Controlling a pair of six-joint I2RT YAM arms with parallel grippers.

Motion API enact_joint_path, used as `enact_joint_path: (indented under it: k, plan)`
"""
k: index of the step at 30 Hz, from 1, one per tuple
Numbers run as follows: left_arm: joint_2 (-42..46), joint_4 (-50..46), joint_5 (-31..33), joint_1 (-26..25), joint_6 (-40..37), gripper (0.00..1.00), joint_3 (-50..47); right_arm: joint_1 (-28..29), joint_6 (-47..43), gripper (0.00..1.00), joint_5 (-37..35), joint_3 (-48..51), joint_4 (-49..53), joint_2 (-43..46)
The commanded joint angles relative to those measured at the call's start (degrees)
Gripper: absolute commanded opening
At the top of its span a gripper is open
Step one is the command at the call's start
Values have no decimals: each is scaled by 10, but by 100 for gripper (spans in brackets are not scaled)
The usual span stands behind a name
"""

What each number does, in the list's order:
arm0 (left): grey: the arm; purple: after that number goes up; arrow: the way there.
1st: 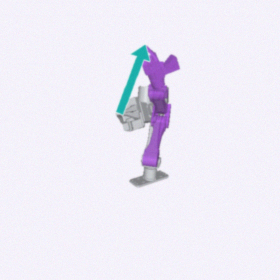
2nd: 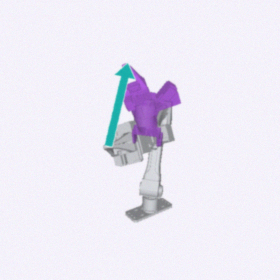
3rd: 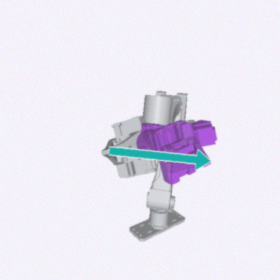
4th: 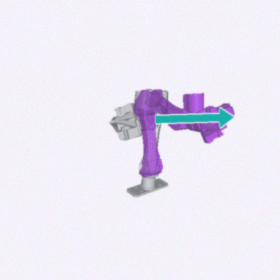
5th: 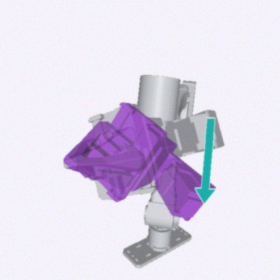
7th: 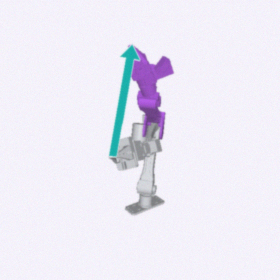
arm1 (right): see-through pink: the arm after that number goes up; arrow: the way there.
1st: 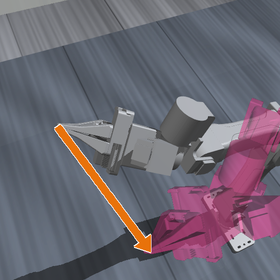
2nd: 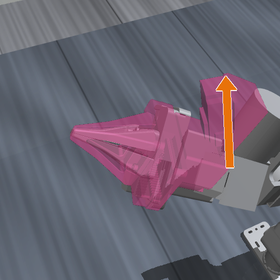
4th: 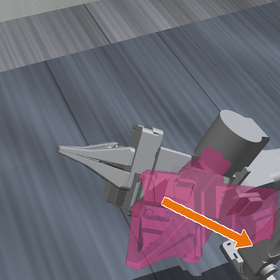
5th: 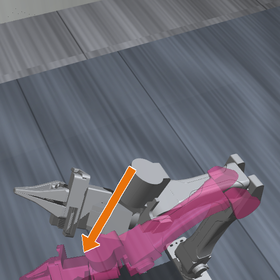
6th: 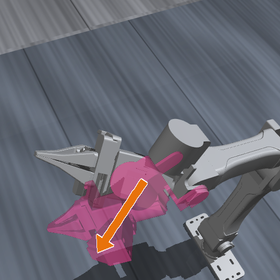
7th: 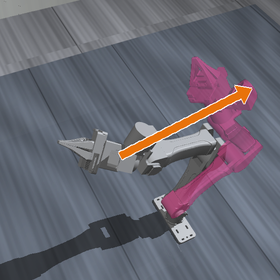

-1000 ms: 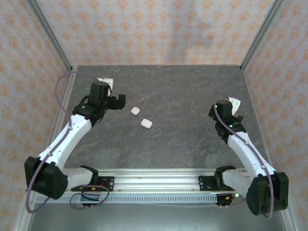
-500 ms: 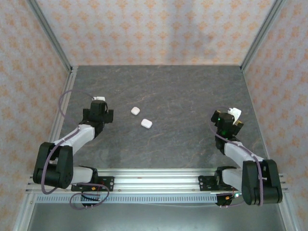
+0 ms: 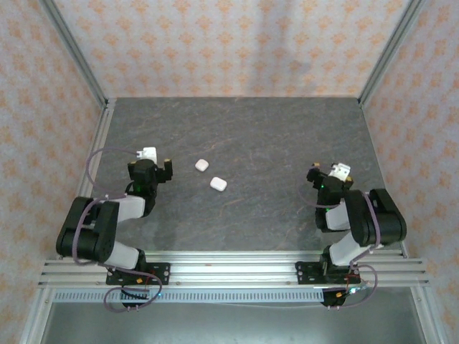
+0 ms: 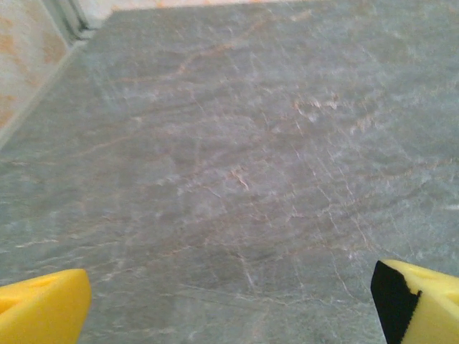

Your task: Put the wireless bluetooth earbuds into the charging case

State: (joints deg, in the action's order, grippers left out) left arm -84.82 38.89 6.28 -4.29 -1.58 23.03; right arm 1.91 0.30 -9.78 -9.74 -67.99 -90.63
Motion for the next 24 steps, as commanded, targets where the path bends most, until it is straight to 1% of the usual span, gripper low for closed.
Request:
enact_joint_path:
  k: [1,2,3,4,5,8,24]
  plan:
    - [-13,48,-18,14,1,100,11,-2,4,99,-18,-23,-1,30]
    - [-8,26,-19,14,3,100,18,-4,16,100,-34,-47,53,34]
    - [-12,41,-19,16,3,100,14,-4,13,99,-32,-75,99,29]
    - [-9,29,-19,16,4,100,17,-4,5,99,-18,-101,134,22]
    - [-11,37,-19,16,3,100,14,3,-11,99,-10,-122,168,19]
    - [-10,32,-18,16,4,100,16,7,-14,99,-5,-117,155,19]
    - [-10,34,-18,16,4,100,16,7,-21,99,12,-128,175,17]
